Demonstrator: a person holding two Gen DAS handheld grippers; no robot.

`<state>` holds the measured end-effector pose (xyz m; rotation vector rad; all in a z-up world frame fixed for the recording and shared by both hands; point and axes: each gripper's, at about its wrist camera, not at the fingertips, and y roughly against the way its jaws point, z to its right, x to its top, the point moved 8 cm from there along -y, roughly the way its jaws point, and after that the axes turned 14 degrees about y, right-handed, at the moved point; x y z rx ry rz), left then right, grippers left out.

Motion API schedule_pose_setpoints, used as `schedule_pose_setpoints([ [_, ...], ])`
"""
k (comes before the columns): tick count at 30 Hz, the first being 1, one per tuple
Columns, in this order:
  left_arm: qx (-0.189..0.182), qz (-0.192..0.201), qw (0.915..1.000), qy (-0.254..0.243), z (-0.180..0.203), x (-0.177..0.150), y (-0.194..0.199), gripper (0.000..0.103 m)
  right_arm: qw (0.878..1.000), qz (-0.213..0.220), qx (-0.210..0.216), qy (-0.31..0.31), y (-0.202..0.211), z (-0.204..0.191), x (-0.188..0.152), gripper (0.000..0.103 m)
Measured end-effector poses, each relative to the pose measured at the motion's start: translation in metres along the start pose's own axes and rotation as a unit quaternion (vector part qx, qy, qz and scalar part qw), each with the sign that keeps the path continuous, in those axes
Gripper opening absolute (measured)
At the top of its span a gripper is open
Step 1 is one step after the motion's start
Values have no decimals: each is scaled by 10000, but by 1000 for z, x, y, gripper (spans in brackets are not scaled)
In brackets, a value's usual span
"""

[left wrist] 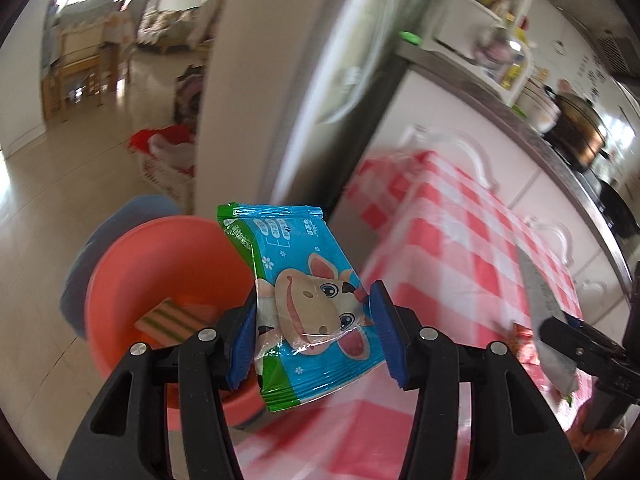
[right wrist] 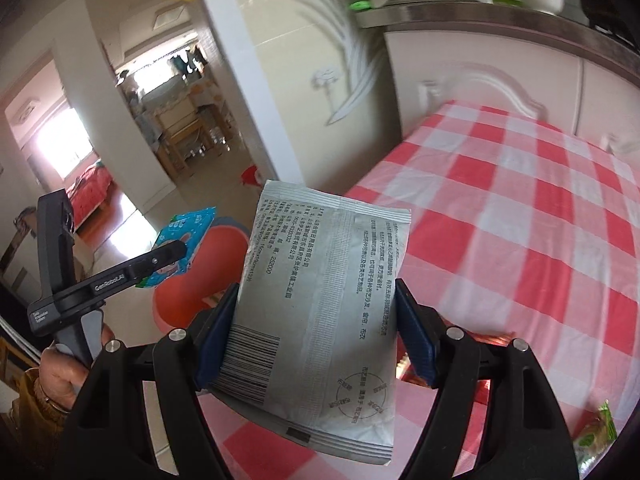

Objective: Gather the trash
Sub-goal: 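Carry the cow-print bag and paper packet over the orange bucket with both tools, then open both tools to drop the bag and packet into the bucket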

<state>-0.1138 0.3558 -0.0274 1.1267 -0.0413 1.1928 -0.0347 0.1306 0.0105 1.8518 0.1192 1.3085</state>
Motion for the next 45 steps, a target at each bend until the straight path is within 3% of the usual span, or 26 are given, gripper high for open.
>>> schedule_pose_setpoints([
  [13,433,-210,9956,798,-92,2,-24,54,9894,-617,547,1197,-79,-98,29,74],
  [29,484,-344,9927,1046,-124,-4,-36,54,9666,-1306,663,2102,-162,-156,36,75],
  [37,438,-322,9919,1148,-130,-2,-37,56,9657,-1360,644,2117,-174,-163,33,87],
  [40,467,-265,9918,1160,-130,0,-36,70,9703,-1306,723,1903,-172,-157,33,87],
  [43,437,-238,9922,1140,-129,1,-34,72,9755,-1201,744,1689,-168,-149,37,88],
  [45,538,-216,9922,1107,-129,0,-34,83,9801,-1070,730,1506,-162,-140,38,89],
])
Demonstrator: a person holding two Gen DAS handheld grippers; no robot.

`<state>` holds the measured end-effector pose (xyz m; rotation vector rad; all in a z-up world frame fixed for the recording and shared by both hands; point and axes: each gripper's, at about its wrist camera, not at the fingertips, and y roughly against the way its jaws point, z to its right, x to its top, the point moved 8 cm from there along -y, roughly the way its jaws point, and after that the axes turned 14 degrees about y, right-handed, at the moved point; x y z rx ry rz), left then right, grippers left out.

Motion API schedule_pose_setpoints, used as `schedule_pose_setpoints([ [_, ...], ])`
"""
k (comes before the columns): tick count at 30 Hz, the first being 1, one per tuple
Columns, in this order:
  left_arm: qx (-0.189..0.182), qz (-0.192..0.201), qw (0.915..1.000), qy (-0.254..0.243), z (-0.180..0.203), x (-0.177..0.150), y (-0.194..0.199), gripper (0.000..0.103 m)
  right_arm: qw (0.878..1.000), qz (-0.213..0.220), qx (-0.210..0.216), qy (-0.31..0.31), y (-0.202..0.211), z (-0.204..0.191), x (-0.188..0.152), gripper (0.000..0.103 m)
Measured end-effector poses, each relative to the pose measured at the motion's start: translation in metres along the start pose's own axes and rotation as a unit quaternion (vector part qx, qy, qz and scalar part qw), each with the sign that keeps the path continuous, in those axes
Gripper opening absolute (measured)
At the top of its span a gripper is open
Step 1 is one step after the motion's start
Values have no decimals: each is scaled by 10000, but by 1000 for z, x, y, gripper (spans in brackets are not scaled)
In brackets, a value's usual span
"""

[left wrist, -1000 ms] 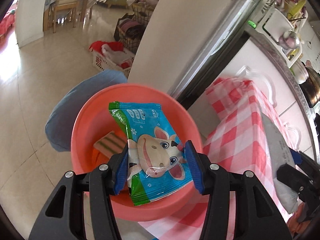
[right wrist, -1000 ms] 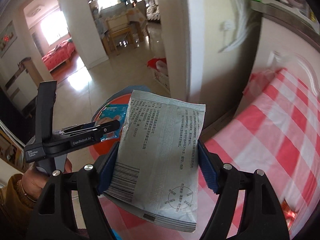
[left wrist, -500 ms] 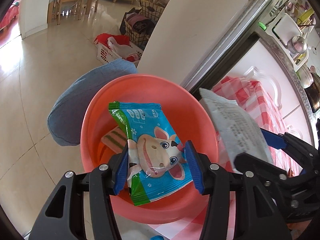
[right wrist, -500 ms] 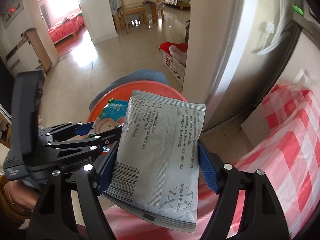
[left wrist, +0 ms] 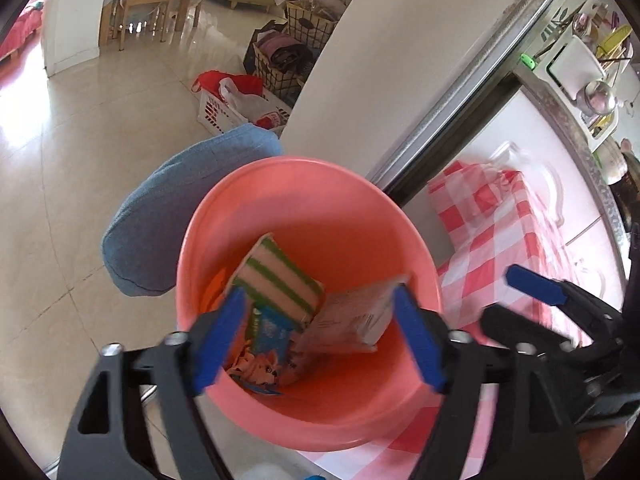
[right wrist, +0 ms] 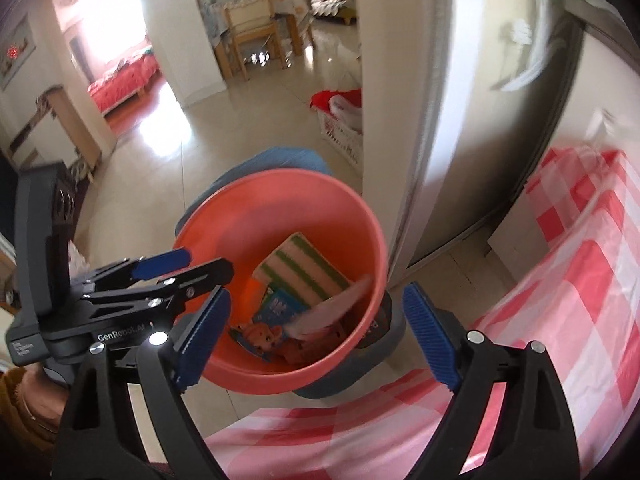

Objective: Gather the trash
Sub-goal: 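Open both tools to drop the bag and packet into the bucket, then move both open tools back toward the remaining bags on the table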

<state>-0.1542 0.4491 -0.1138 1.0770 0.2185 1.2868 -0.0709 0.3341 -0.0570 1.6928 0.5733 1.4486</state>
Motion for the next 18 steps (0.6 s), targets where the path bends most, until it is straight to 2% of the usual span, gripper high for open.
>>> schedule_pose_setpoints([
  [3,6,-13,10000,34,2,-1,1,84,9990,227,18,-381,16,13,-8,89],
  [5,45,-31,10000,66,3,-2,1,89,9977,383,-17,-553,27,20,-13,90],
  [8,21,-95,9999,42,8,-6,0,89,9957,575,-66,-728,44,27,-22,94],
  [18,-139,-252,9991,-303,43,-25,8,89,9896,808,-494,-1082,86,44,-69,94],
])
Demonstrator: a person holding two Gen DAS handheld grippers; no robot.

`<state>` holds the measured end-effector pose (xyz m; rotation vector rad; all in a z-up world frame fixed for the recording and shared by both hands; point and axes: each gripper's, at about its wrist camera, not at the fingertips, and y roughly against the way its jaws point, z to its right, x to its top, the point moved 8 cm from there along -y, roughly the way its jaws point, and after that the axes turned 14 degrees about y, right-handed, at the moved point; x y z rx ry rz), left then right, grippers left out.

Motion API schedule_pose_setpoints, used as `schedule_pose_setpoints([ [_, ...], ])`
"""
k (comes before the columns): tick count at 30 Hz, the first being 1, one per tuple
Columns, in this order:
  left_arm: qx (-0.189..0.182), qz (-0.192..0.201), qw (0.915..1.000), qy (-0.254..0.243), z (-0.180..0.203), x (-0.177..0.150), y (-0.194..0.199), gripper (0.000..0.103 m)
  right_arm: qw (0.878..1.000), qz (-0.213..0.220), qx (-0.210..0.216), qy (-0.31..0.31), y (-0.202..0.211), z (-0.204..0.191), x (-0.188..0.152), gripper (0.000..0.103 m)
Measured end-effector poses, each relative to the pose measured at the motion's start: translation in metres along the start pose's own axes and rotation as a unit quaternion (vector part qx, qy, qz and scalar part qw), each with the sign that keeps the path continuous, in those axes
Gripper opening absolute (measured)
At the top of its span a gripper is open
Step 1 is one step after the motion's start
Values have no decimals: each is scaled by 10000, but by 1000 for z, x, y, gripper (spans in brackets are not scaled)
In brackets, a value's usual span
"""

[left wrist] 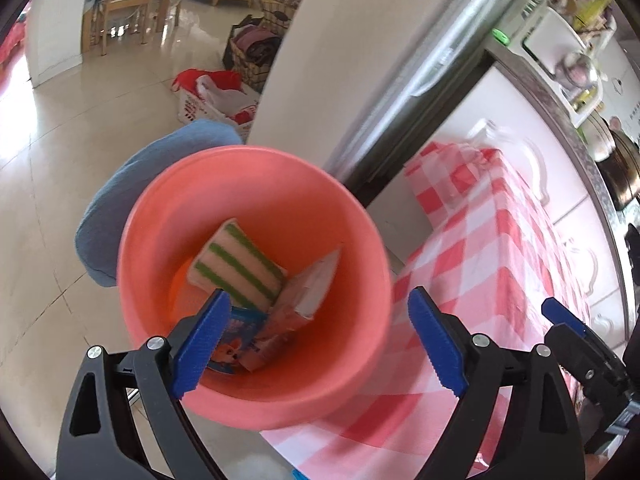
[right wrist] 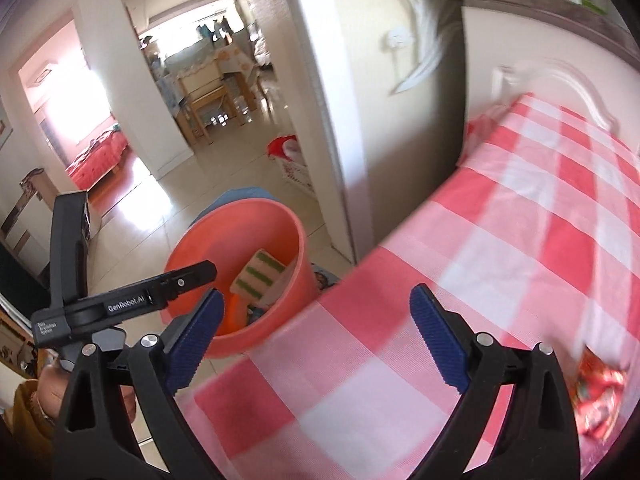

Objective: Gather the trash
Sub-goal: 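Move both open tools back toward the remaining bags on the table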

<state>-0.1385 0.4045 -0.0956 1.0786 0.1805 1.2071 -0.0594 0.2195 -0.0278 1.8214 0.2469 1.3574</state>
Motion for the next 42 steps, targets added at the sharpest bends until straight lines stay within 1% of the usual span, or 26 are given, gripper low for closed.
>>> schedule_pose_setpoints([
  [5,-78,-116,9996,-253,26,-14,0,89,9996,157,-200,-133,20,13,-15,95],
  [13,-99,-216,9978,-623,62,-31,2,89,9982,317,-391,-328,42,35,-35,97],
  [20,-155,-281,9957,-871,89,-47,6,89,9959,519,-637,-379,67,48,-42,97],
  [27,-313,-338,9930,-1087,115,-64,10,89,9931,630,-885,-443,88,70,-54,99],
  [32,-401,-322,9918,-1170,132,-76,13,91,9916,708,-934,-541,103,83,-64,99],
  [36,-507,-271,9909,-1220,146,-86,15,91,9898,851,-952,-627,118,93,-71,99],
  [42,-572,-233,9869,-1489,168,-100,17,93,9849,1074,-1170,-693,143,109,-78,99],
])
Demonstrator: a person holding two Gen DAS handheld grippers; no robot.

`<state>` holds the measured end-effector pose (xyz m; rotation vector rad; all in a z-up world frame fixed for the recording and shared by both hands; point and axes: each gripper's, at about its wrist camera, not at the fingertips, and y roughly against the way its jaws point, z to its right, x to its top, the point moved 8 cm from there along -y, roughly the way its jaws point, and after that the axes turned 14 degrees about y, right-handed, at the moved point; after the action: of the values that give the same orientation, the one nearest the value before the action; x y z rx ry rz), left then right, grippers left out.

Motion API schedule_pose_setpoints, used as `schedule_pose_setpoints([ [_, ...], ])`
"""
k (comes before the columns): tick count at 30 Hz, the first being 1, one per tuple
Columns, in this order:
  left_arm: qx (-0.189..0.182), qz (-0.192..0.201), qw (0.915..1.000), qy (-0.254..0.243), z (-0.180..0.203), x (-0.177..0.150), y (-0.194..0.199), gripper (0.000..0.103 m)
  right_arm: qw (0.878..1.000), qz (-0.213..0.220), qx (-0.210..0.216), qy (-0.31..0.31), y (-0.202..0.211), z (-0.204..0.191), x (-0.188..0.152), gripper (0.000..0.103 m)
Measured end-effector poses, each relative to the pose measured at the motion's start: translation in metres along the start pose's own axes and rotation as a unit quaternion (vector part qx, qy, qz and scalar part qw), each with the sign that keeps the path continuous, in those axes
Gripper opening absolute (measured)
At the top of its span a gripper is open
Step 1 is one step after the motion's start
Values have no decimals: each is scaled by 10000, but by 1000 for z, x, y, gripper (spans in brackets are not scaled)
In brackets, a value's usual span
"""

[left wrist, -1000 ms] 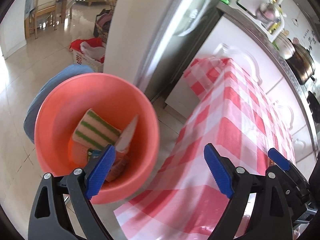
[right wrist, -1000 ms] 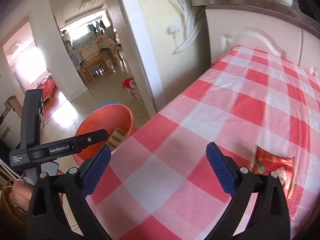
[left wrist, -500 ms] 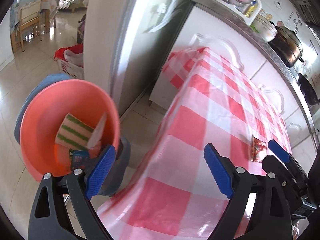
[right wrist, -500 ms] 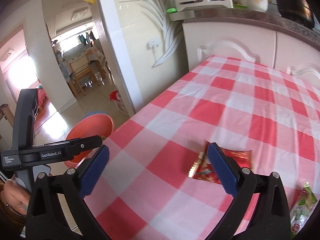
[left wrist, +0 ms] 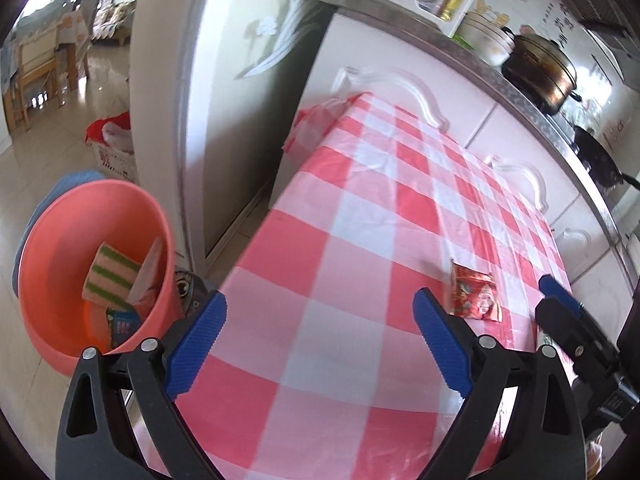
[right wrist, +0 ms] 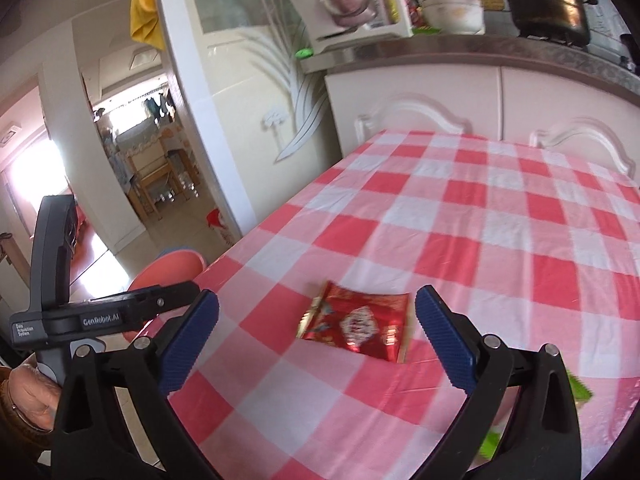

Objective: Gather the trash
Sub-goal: 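Move both open tools back toward the remaining bags on the table, then bring the left tool to the red snack wrapper while the right tool approaches the green Green Peas bag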

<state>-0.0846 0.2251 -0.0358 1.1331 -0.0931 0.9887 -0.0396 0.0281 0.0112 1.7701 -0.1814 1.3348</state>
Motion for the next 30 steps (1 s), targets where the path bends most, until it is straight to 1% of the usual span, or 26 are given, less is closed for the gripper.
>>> schedule_pose_setpoints([
  [5,-104,-84,9999,-98,19,-8,-3,93,9992,259,-307,56,22,18,4,99],
  [10,-165,-132,9994,-266,38,-15,-3,93,9975,392,-575,94,38,36,4,99],
  [15,-55,-243,9987,-454,53,-23,-6,93,9957,434,-803,136,49,50,0,99],
  [18,97,-335,9975,-615,61,-29,-9,93,9947,433,-921,135,55,58,-3,99],
  [20,131,-374,9968,-700,66,-32,-11,93,9939,437,-1004,139,59,64,-5,99],
  [26,33,-435,9948,-916,86,-42,-10,93,9919,409,-1198,121,67,79,-11,99],
  [30,6,-472,9937,-1017,96,-47,-12,93,9913,386,-1255,130,71,86,-15,99],
])
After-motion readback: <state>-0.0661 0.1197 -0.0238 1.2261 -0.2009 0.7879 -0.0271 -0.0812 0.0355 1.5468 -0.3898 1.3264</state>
